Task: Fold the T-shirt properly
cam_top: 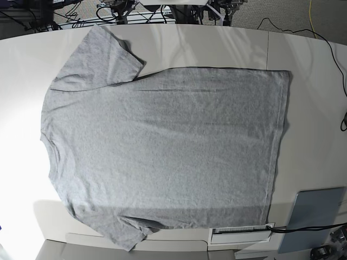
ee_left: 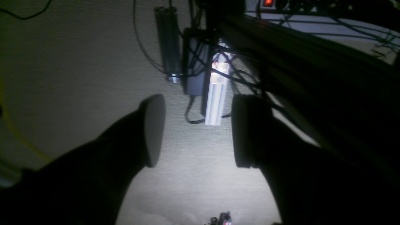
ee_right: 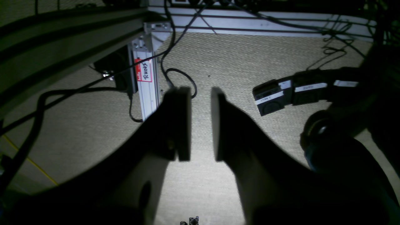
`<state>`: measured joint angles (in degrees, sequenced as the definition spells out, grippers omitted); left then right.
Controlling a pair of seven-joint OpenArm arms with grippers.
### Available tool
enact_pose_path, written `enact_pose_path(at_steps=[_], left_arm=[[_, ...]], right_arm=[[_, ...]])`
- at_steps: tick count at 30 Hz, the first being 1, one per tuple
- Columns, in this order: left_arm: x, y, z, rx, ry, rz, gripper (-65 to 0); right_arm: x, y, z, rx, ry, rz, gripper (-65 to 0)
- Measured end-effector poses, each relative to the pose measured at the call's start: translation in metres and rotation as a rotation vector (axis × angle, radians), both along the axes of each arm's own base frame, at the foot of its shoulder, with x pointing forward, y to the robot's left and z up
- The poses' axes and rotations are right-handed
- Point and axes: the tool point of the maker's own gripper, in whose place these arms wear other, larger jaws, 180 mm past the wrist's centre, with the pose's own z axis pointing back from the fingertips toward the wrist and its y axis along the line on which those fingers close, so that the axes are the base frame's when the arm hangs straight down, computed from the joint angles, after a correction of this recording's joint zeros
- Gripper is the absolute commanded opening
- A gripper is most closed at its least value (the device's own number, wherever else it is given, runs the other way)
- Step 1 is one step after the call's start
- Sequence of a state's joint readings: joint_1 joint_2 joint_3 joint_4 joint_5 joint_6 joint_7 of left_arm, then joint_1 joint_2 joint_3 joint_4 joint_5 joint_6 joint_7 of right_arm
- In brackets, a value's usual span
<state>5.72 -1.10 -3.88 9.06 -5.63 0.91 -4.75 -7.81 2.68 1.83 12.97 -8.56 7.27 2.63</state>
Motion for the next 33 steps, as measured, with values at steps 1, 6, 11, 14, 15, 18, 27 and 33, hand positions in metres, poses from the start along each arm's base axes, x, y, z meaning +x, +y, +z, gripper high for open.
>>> enact_pose_path(at_steps=[1,6,11,14,15,18,27,33], left_arm=[[0.0,0.002,0.0,0.012,0.001,0.0,-30.2],[0.0,0.002,0.0,0.014,0.001,0.0,-30.2],[0.0,0.002,0.0,0.014,0.001,0.0,-30.2],[0.0,0.002,0.0,0.013,0.001,0.0,-30.2],[0.0,0.002,0.0,0.013,0.001,0.0,-30.2],[0.0,0.002,0.0,0.013,0.001,0.0,-30.2],[0.0,0.002,0.0,0.013,0.002,0.0,-30.2],[-0.009,0.002,0.0,0.015,0.004,-0.055,-30.3]], right_arm=[[0.0,0.0,0.0,0.0,0.0,0.0,-52.8],[0.0,0.0,0.0,0.0,0.0,0.0,-52.8],[0.0,0.0,0.0,0.0,0.0,0.0,-52.8],[0.0,0.0,0.0,0.0,0.0,0.0,-52.8],[0.0,0.0,0.0,0.0,0.0,0.0,-52.8],[0.0,0.0,0.0,0.0,0.0,0.0,-52.8],[0.0,0.0,0.0,0.0,0.0,0.0,-52.8],[-0.014,-0.002,0.0,-0.003,0.024,0.001,-52.8]])
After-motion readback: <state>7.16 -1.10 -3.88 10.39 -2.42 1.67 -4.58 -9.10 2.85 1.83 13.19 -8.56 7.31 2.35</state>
